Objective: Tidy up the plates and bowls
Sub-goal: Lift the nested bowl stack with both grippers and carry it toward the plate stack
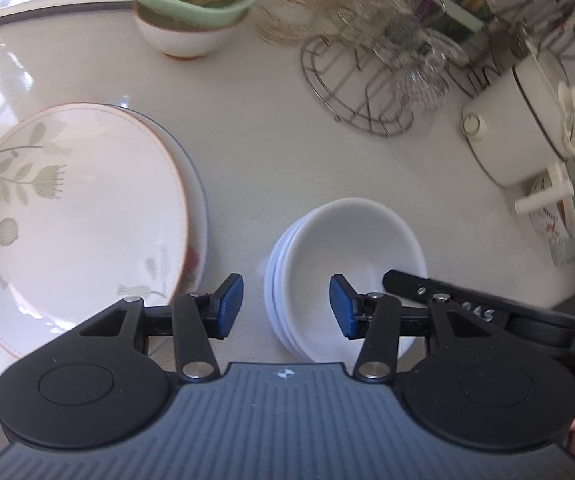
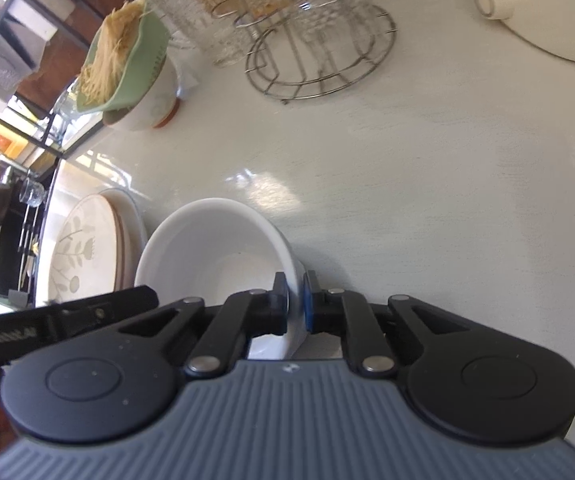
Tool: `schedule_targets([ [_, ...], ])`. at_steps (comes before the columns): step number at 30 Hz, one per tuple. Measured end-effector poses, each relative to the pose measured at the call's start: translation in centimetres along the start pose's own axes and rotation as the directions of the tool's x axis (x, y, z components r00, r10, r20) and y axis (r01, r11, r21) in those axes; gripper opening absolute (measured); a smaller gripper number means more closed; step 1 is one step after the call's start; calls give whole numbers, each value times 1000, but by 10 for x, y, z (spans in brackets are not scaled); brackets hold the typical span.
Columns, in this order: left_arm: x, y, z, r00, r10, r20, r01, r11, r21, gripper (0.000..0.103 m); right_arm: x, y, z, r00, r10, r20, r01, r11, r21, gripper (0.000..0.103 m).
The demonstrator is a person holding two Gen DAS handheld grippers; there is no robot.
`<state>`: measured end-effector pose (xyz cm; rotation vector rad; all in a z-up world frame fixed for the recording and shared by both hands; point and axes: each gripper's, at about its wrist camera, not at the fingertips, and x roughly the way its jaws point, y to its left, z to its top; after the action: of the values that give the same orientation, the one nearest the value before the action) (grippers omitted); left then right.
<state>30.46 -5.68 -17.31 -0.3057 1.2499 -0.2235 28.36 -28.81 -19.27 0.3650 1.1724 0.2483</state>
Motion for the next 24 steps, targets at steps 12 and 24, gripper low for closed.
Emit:
schedule_targets([
  [12,45,-16,-8,990,-76,-121,81,996,36,30,-22,-30,-11,999,-33,32,31,997,71,11],
  [24,58,-8,-14,984,-106,-143,98,993,-59,22,-9,-33,-17,999,-37,-12,38,995,96,15],
])
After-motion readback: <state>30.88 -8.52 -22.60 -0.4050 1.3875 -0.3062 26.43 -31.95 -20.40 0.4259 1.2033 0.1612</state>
